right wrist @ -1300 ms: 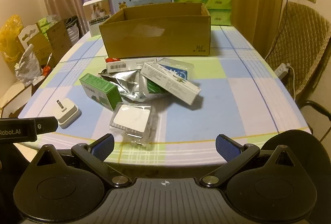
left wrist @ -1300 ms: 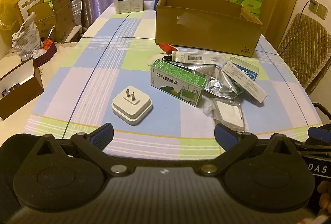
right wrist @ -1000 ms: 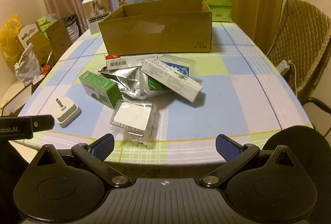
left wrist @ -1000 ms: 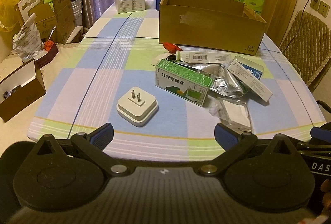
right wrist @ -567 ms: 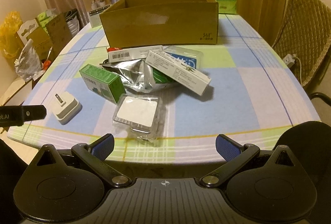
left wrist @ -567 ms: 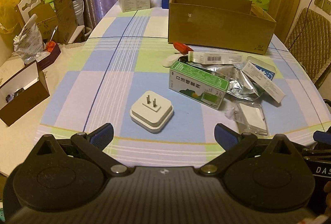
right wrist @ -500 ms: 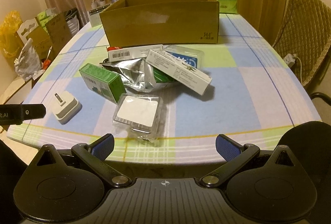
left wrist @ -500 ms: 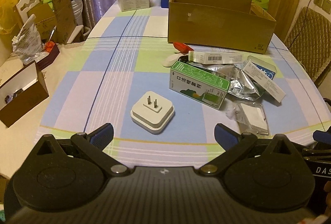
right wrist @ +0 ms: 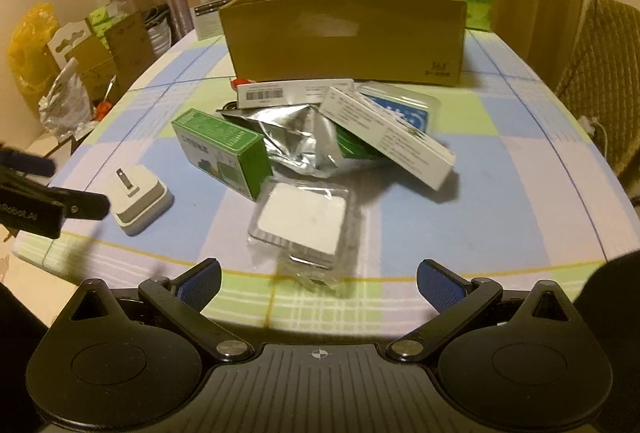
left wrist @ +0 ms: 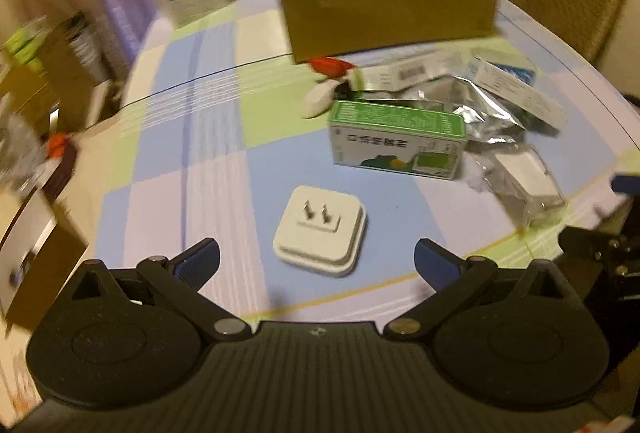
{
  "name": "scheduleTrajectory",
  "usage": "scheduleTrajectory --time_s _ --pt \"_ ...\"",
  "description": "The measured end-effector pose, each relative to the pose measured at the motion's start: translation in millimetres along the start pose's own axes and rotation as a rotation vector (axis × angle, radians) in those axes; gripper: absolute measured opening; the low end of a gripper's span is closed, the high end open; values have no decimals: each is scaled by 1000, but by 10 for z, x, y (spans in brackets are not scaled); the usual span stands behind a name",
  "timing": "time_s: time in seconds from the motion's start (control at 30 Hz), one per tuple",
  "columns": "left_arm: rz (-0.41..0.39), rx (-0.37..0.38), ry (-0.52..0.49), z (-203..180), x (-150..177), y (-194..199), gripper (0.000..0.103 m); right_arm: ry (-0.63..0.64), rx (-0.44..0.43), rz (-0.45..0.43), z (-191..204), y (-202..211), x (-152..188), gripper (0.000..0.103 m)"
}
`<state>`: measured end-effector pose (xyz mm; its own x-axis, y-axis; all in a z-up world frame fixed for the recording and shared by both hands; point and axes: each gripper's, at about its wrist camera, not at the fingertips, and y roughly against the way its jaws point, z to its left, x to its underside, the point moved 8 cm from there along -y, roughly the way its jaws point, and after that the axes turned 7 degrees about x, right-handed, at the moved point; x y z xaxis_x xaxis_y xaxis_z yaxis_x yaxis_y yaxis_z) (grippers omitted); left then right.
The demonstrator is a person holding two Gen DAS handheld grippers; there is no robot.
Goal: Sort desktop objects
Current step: 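Grasp the white plug adapter with left while right grasps the clear box with white pad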
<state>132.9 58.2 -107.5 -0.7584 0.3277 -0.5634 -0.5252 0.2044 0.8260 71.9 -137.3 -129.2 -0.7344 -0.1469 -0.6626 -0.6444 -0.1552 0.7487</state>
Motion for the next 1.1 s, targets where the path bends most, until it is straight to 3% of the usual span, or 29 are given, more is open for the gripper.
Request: scheduleTrajectory --time_s 0.2,0.27,0.4,0.57,0.63,0.93,1.1 --pt "54 72 -72 114 -21 -324 101 -4 -2 -13 46 -87 -50 101" --pt "79 82 -78 156 2 -435 94 -6 -7 -14 58 -121 -59 101" --pt "110 76 -70 227 51 -617 89 -12 -13 -8 89 -215 -78 101" --pt "126 109 -42 210 47 -683 71 -51 -10 7 95 -376 -120 100" --pt "135 130 -27 167 39 -717 62 -49 -3 10 100 -434 -128 95" --pt "98 136 -1 -195 -1 -742 61 -54 8 30 29 -594 -81 77" --pt "69 149 33 -331 -23 -734 61 -23 15 4 0 -577 -59 55"
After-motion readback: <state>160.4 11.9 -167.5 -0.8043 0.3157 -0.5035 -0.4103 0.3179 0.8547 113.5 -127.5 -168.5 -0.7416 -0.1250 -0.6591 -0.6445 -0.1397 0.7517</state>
